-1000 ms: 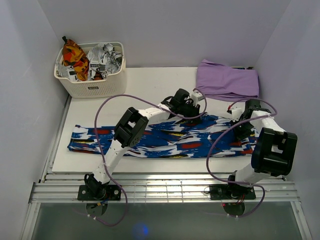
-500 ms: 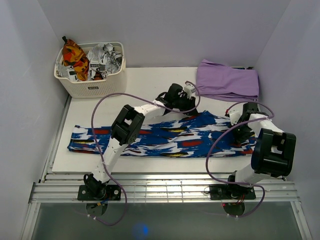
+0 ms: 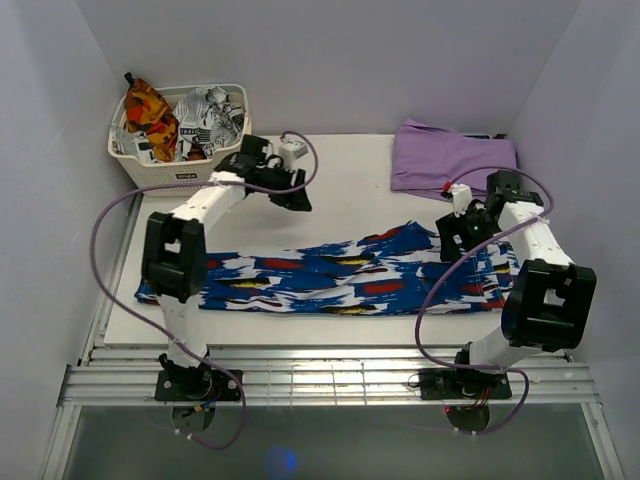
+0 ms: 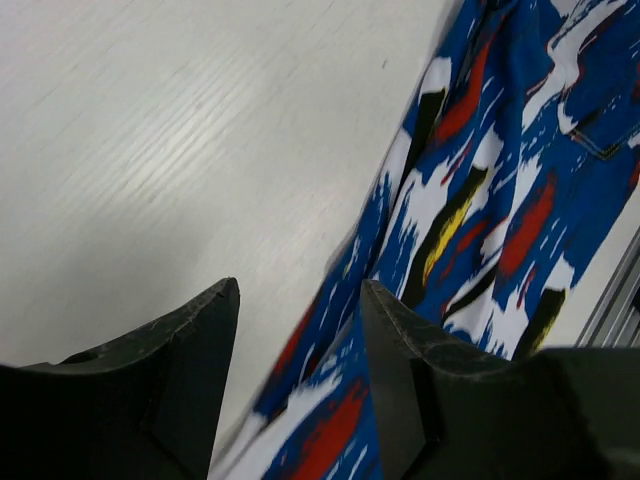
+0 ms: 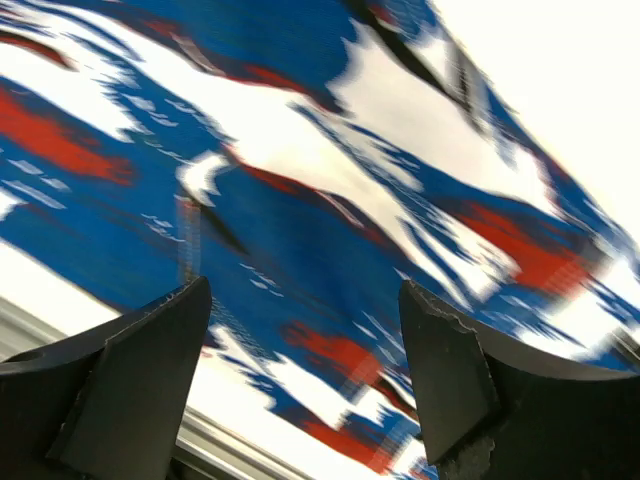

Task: Fold and stack the trousers
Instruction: Fold the trousers

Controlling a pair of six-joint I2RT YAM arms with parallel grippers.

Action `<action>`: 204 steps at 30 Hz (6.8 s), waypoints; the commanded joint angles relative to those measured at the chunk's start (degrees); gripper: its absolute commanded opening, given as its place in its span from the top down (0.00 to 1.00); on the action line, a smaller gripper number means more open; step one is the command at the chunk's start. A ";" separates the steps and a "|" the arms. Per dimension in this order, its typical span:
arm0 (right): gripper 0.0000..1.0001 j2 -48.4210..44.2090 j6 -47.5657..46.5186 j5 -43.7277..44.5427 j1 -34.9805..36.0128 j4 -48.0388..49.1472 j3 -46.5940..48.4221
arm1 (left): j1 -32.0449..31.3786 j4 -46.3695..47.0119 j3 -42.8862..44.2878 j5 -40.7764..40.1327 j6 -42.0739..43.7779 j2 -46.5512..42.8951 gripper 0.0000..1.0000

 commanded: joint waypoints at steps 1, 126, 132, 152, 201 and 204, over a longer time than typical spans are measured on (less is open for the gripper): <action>0.18 0.12 1.95 -8.70 3.67 -3.44 0.43 | 4.98 -13.77 -12.41 5.71 10.17 -12.72 0.38; 0.09 21.66 -4.02 1.30 -18.64 -13.72 10.89 | -2.28 -9.22 -21.69 -25.65 -27.59 -21.28 1.00; 0.10 21.57 -2.52 0.07 -18.55 -13.54 10.01 | -7.65 -2.45 -23.10 -26.62 -31.47 -20.13 1.00; 0.21 22.45 -1.11 -4.77 -16.88 -14.33 9.57 | -18.91 -0.50 -17.22 -28.29 -40.71 -8.01 0.81; 0.90 6.54 20.34 1.55 4.69 11.24 6.24 | 18.97 -10.35 -41.47 2.92 -3.01 -21.80 0.30; 0.84 8.47 17.44 6.29 1.15 11.68 4.74 | 18.97 -11.67 -40.95 1.34 0.16 -20.66 0.29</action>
